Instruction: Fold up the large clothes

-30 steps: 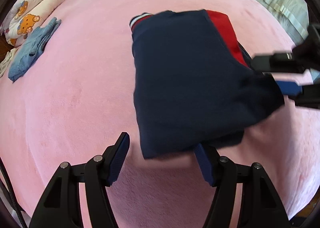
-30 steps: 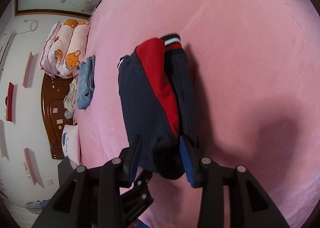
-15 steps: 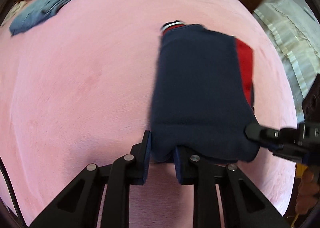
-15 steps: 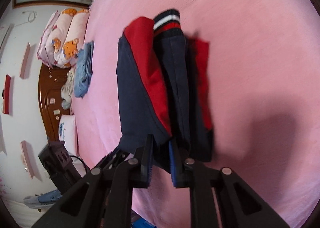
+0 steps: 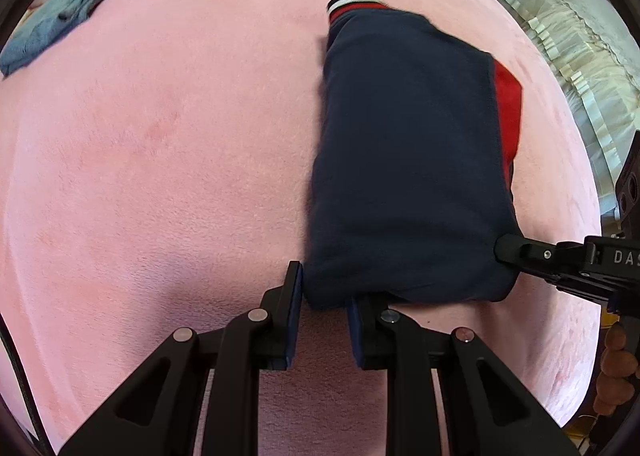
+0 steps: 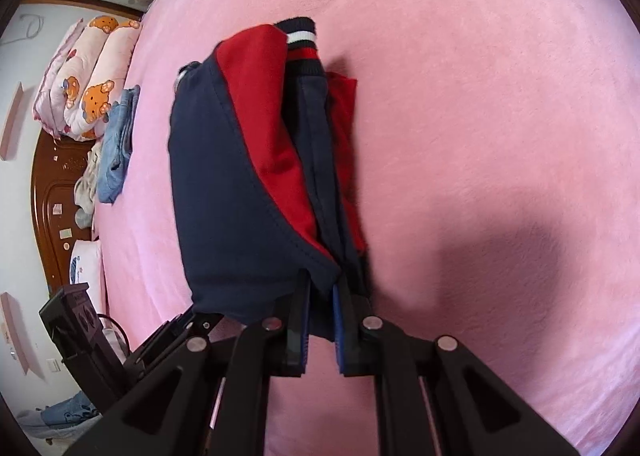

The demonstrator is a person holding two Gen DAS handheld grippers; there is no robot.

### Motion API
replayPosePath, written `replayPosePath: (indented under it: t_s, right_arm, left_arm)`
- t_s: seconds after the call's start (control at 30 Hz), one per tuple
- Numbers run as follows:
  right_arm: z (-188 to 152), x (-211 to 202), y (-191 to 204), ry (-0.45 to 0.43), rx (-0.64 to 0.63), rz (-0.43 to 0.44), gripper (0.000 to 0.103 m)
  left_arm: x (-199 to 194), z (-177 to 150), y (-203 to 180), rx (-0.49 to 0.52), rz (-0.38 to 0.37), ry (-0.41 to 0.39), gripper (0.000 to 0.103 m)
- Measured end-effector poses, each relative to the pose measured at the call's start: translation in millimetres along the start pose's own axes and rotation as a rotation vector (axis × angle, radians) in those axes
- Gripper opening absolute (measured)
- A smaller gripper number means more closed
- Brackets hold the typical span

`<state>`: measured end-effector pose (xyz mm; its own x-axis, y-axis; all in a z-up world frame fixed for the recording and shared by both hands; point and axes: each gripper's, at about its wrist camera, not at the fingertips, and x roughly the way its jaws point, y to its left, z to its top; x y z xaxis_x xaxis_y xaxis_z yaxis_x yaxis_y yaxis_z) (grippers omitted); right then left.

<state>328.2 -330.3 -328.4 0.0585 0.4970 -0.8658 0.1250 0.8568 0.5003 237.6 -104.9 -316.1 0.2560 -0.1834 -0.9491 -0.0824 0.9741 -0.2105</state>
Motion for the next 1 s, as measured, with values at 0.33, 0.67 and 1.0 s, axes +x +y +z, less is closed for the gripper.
replayPosePath:
  t_s: [0.33,0.67,1.0]
  right_arm:
    - [-6,-6,0,-0.03,-0.031,0.023,0.011]
    - [-31,-49,26,-0.195,-0.188,0.154,0.013]
    - [13,18,54,-0.176,-0.132,0.257,0.0]
  left_arm:
    - [-5,-3,-19,0.174,0.081,0.034,0.031]
    - [-60,-1,-28,0.217,-0.027,-0.075,0.031]
    - [-5,70,19,0.109,-0.211,-0.07,0.009]
